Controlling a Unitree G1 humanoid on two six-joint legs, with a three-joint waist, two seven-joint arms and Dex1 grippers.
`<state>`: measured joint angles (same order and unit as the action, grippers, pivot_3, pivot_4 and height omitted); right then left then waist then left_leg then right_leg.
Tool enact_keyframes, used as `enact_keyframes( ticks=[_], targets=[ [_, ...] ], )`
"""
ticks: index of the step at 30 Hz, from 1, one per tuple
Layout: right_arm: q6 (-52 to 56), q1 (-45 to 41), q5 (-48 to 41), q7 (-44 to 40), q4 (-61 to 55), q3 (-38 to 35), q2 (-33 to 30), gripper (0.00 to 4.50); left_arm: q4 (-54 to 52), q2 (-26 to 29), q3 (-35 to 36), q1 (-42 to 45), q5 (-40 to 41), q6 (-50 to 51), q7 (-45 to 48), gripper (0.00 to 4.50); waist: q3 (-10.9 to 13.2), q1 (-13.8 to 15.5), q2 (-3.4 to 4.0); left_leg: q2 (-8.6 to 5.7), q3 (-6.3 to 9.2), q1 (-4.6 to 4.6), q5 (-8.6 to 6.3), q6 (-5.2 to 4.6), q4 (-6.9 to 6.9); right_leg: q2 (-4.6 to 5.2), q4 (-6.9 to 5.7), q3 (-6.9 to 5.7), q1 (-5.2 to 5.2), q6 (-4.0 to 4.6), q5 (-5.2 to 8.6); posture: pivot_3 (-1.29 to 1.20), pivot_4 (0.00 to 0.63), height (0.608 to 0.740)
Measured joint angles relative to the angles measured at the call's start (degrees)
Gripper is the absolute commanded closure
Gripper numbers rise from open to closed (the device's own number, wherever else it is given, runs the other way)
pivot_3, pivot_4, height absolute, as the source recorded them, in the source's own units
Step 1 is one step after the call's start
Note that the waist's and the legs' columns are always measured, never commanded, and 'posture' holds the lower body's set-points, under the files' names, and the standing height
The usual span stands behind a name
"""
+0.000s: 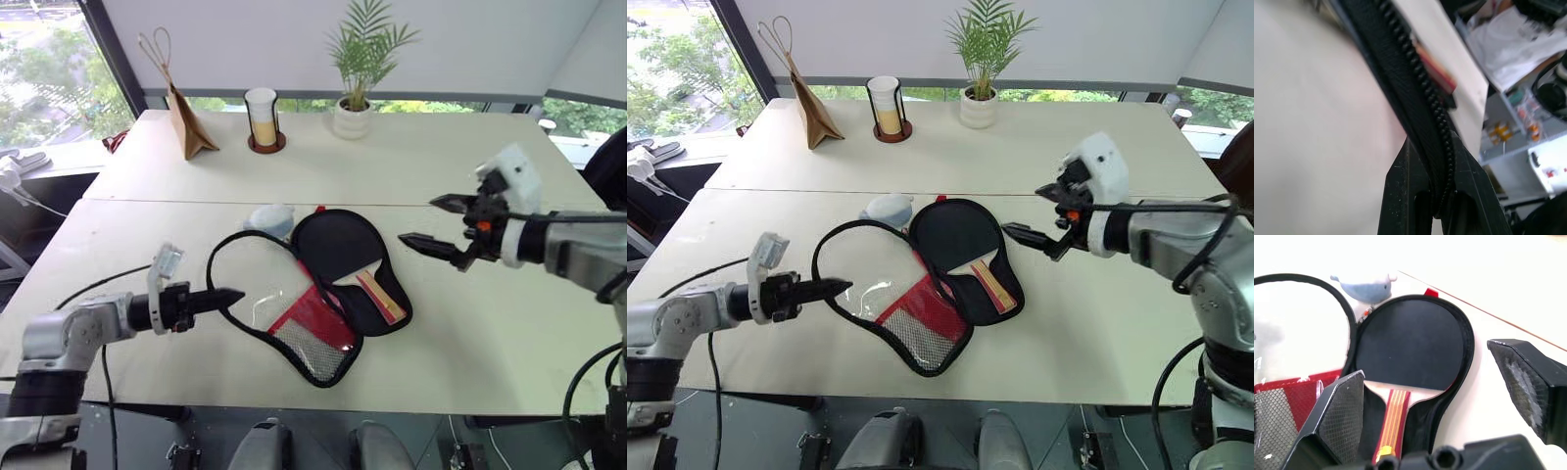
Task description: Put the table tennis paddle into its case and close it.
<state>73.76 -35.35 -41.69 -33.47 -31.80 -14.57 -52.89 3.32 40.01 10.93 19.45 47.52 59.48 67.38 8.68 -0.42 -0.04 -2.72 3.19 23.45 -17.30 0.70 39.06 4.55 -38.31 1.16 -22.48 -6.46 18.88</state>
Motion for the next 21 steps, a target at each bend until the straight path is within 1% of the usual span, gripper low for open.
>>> enact_keyframes(
  ticks=[3, 6, 11, 14, 17, 18, 19, 21],
  targets=[
    [1.0, -2.7, -1.0, 0.8, 0.6, -4.1, -0.8, 0.0, 0.0, -2.6, 1.5, 6.8, 3.8, 3.4, -3.1, 4.48, 0.0, -0.1, -0.02, 0.0, 0.01, 0.0, 0.0, 0.0, 0.01, -0.02, 0.01, -0.02, 0.02, 0.0, 0.0, 0.0, 0.15, 0.74],
    [1.2, -2.0, -1.2, 1.2, 0.7, -4.5, -1.4, 0.0, 1.9, -5.8, 2.0, 12.0, 6.2, 6.8, -6.8, 4.48, 0.0, -0.3, -0.02, 0.0, -0.01, 0.0, 0.0, 0.0, 0.0, -0.04, -0.01, -0.02, -0.01, -0.01, 0.0, 0.0, 0.15, 0.74],
    [1.1, -0.7, -1.1, 2.7, 0.6, -4.3, -1.9, 0.0, 9.2, -14.4, 1.4, 21.5, 6.6, 11.6, -16.2, 4.48, 0.0, -0.3, -0.02, -0.02, -0.04, 0.0, 0.01, 0.0, 0.06, -0.05, -0.11, -0.01, -0.03, -0.01, -0.01, 0.0, 0.15, 0.74],
    [1.0, -0.7, -1.2, 3.4, 0.6, -4.4, -1.9, 0.0, 12.6, -17.5, 1.2, 24.0, 6.1, 12.5, -20.2, 3.45, 0.0, -0.3, -0.02, -0.02, -0.04, 0.0, 0.01, 0.01, 0.05, -0.05, -0.12, -0.01, -0.04, -0.01, -0.01, 0.0, 0.15, 0.74],
    [1.0, -0.4, -1.3, 4.3, 0.5, -4.8, -1.9, 0.0, 16.9, -22.2, 0.6, 27.6, 3.4, 11.2, -24.4, 2.02, 0.0, -0.1, -0.03, -0.04, -0.04, 0.0, 0.02, 0.02, 0.08, -0.05, -0.13, -0.02, -0.02, -0.01, -0.01, 0.0, 0.15, 0.74],
    [1.0, -0.4, -1.4, 4.4, 0.3, -4.8, -1.8, 0.0, 17.4, -23.8, -0.1, 28.7, 2.7, 10.7, -25.2, 1.42, 0.0, 0.0, -0.05, -0.04, -0.04, 0.01, 0.02, 0.01, 0.1, -0.05, -0.12, -0.02, 0.0, -0.02, -0.01, 0.0, 0.15, 0.74],
    [1.0, -0.4, -1.4, 4.6, 0.2, -4.8, -1.8, 0.0, 18.1, -25.1, -0.8, 29.6, 1.9, 9.7, -25.6, 1.01, 0.0, 0.0, -0.05, -0.07, -0.04, 0.01, 0.02, 0.02, 0.1, -0.03, -0.12, -0.02, 0.01, -0.02, -0.01, 0.0, 0.15, 0.74],
    [1.0, -0.4, -1.5, 5.0, 0.1, -4.8, -1.8, 0.0, 19.5, -27.7, -1.3, 31.3, 0.4, 7.2, -26.2, 1.01, 0.0, -0.2, -0.05, -0.07, -0.06, 0.01, 0.02, 0.02, 0.09, -0.03, -0.1, 0.0, -0.01, -0.02, -0.01, 0.0, 0.15, 0.74]
  ],
)
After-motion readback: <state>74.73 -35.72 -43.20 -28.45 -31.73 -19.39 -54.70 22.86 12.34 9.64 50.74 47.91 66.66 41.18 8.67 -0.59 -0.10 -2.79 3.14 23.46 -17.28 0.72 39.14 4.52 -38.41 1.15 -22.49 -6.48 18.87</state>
